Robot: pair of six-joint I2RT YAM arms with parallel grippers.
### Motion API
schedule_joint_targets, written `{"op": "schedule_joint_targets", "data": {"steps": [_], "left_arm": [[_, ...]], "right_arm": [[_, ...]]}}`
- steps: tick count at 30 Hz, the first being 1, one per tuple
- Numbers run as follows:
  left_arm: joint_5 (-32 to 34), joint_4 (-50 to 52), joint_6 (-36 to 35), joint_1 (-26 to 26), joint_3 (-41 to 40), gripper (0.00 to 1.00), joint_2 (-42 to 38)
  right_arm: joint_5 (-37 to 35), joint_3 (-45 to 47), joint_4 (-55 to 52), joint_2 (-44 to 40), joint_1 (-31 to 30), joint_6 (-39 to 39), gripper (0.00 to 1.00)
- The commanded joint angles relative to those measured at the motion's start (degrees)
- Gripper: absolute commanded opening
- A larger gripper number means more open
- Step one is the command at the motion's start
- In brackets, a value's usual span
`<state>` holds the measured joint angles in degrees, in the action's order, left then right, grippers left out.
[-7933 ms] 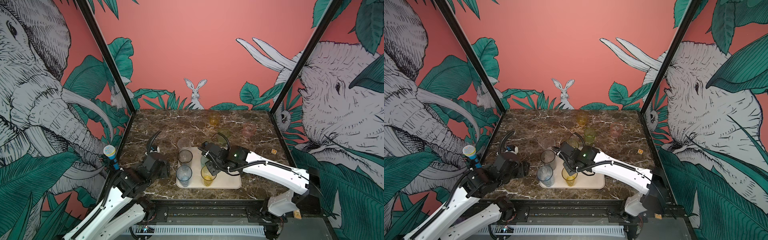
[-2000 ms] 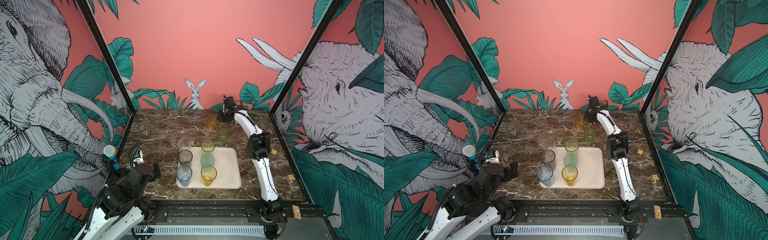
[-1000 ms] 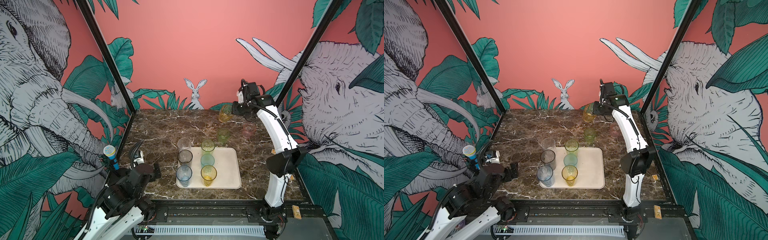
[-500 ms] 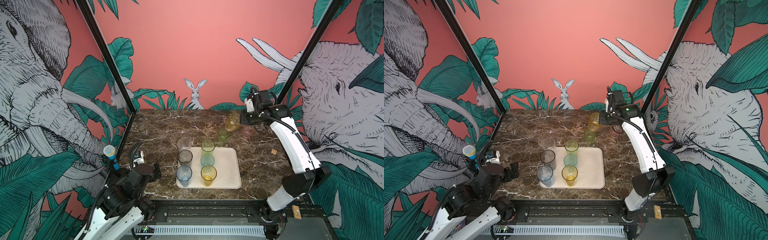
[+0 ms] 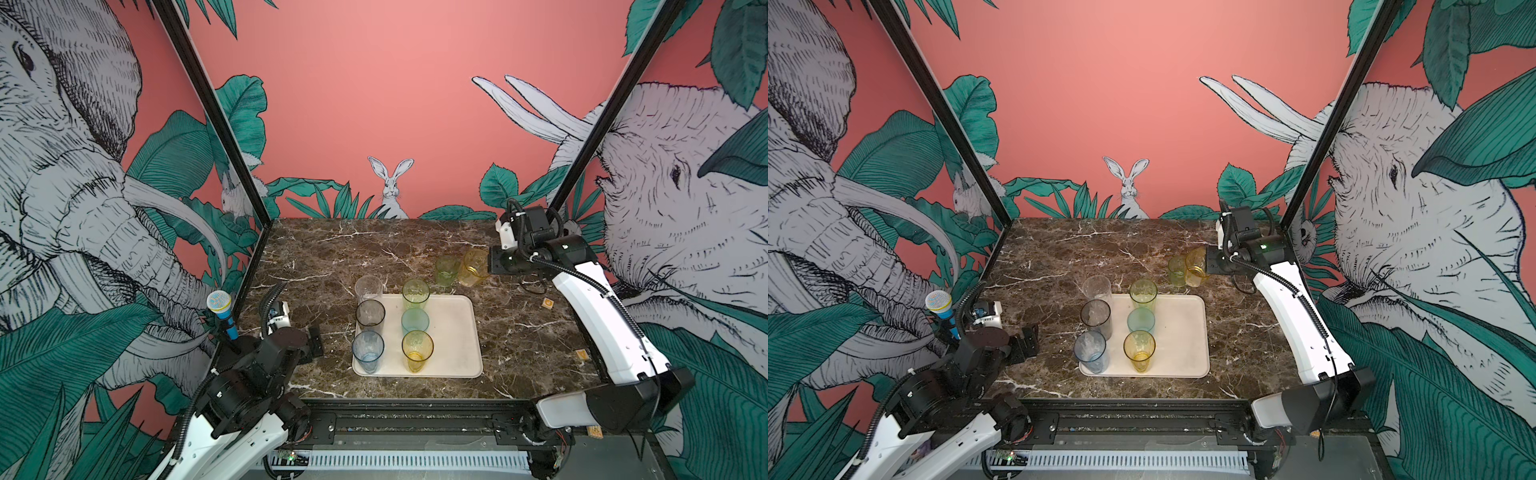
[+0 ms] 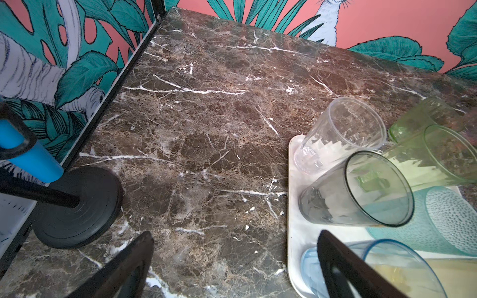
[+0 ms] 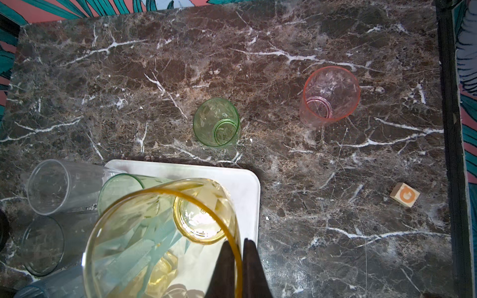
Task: Place the glasses into the tray
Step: Place the glass on the tray.
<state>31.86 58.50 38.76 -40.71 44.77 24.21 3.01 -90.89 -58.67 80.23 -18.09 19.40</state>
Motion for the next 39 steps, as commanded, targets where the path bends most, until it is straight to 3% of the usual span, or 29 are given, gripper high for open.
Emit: {"op": "schedule_joint_targets", "data": {"steps": [1,21,39], "left_arm": [[-0.1,-0.4,-0.3,0.1,-0.6,0.99,0.0],[-0.2,-0.8,-0.1,0.2,-1.0,0.99,0.1],[-0.1,-0.8,0.1,0.2,-1.4,0.99,0.0]], "right_arm": [[-1.4,2.6,1.9,-2.6,-0.8,-0.9,0.0],[-1.7,21.3,12.7,-4.7,-4.8,2.0,0.0],[-2.4,27.5,21.9,1.1,-5.2,3.7,0.0]]}}
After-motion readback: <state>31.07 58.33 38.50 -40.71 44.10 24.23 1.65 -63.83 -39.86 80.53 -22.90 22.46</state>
